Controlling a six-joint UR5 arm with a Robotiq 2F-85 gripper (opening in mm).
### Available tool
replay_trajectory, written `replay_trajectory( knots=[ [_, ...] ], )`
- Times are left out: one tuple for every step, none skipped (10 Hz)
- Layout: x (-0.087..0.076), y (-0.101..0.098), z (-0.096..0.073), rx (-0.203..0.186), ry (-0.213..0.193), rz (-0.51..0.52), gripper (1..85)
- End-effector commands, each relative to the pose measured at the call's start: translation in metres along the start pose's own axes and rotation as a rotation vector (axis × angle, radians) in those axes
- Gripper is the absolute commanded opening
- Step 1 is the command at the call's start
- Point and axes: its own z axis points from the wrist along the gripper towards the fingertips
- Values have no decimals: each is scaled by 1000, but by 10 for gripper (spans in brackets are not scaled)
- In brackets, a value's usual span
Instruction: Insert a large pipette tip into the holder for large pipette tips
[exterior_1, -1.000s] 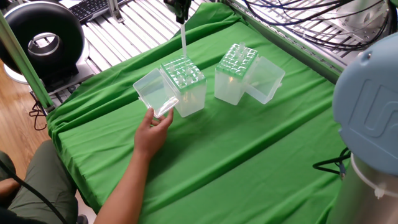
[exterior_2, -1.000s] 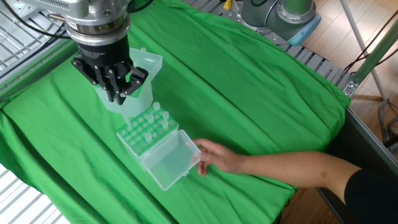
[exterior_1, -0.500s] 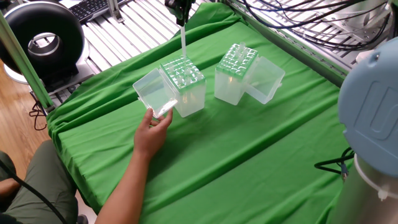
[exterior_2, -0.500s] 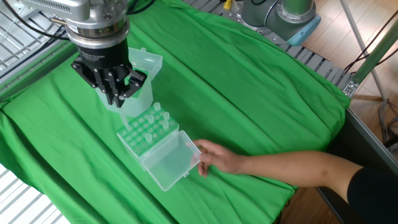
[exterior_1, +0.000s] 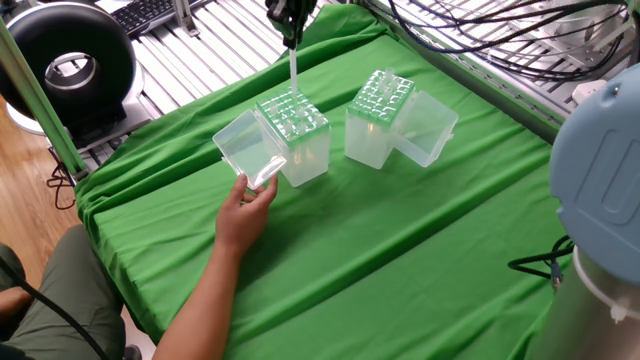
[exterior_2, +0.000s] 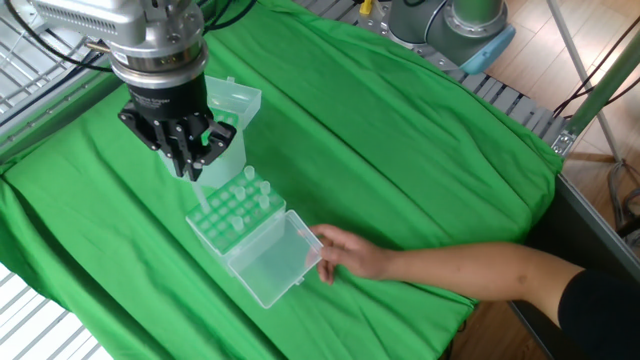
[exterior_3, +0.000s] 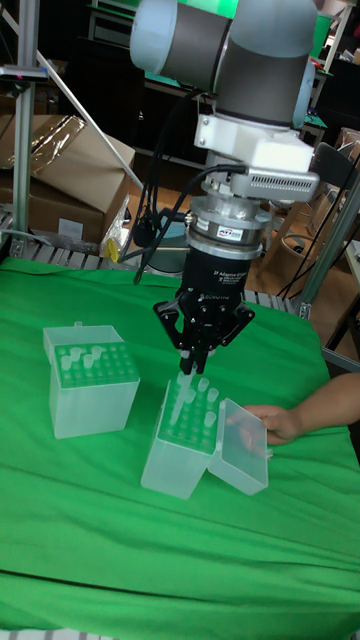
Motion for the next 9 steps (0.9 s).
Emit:
replay_trajectory(
  knots=[
    [6,3,6,-24,16,-23,283],
    [6,4,7,-27,15,-25,327],
    [7,4,7,-29,15,-25,340],
    [7,4,7,-30,15,-23,337],
    [9,0,10,-31,14,-19,317],
    [14,-8,14,-29,15,-28,283],
    [21,-20,20,-27,14,-51,280],
    [26,-29,23,-37,2,-62,277],
    [41,-49,24,-11,16,-84,273]
  ],
)
